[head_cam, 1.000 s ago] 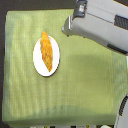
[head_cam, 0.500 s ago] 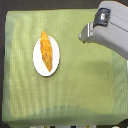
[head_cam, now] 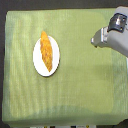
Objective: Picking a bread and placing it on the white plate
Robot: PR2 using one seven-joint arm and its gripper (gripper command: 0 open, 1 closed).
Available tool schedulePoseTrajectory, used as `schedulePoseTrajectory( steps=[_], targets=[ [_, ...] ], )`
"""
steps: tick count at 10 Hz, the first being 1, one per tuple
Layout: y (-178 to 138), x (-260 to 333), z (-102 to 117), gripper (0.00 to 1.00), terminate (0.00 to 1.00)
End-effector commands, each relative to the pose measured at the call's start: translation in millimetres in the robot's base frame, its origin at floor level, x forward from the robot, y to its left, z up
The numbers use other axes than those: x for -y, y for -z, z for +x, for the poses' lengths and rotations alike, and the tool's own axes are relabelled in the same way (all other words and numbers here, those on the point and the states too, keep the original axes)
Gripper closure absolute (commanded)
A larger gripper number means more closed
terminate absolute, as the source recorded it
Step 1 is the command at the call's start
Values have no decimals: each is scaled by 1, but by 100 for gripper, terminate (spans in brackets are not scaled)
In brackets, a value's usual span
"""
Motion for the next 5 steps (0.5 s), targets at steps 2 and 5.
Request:
schedulePoseTrajectory(
  steps=[2,5],
  targets=[
    [-2,49,0,0,0],
    [-2,48,-3,0,0]
  ],
)
